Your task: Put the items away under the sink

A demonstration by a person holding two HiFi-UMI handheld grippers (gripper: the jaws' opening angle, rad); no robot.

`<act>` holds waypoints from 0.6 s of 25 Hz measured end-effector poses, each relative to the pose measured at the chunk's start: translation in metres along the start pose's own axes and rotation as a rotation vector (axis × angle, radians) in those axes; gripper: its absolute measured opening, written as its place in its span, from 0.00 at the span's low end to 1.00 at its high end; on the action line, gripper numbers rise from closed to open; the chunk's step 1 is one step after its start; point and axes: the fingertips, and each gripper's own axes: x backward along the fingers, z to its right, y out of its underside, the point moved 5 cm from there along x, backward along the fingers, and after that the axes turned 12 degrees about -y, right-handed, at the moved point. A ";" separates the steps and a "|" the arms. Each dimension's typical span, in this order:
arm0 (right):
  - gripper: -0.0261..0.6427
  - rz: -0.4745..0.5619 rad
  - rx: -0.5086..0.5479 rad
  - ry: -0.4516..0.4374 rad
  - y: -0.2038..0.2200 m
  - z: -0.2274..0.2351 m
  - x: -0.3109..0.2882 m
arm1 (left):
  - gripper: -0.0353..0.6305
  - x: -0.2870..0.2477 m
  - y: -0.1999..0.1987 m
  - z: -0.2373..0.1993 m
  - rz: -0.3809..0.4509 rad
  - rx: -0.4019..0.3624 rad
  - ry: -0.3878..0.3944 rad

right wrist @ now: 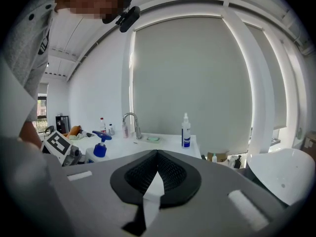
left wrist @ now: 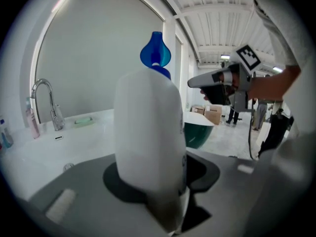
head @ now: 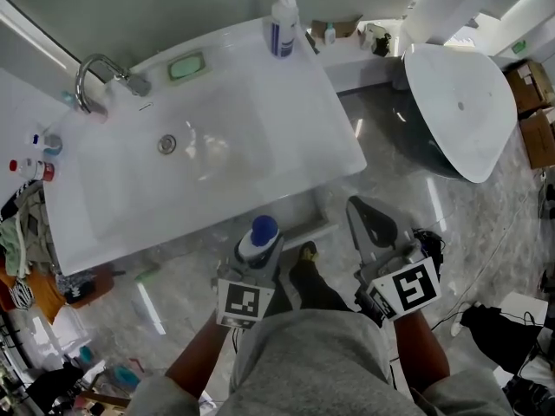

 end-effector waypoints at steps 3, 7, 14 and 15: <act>0.04 0.002 -0.029 -0.024 0.018 0.006 0.000 | 0.34 -0.013 0.018 0.009 -0.056 -0.044 -0.009; 0.04 -0.017 -0.053 -0.054 0.043 0.007 -0.006 | 0.33 -0.029 0.042 0.019 -0.126 -0.077 0.011; 0.04 -0.047 -0.068 -0.106 0.075 0.011 -0.009 | 0.33 -0.068 0.092 0.031 -0.280 -0.182 0.088; 0.04 -0.049 -0.070 -0.112 0.080 0.013 -0.010 | 0.33 -0.074 0.099 0.031 -0.301 -0.195 0.098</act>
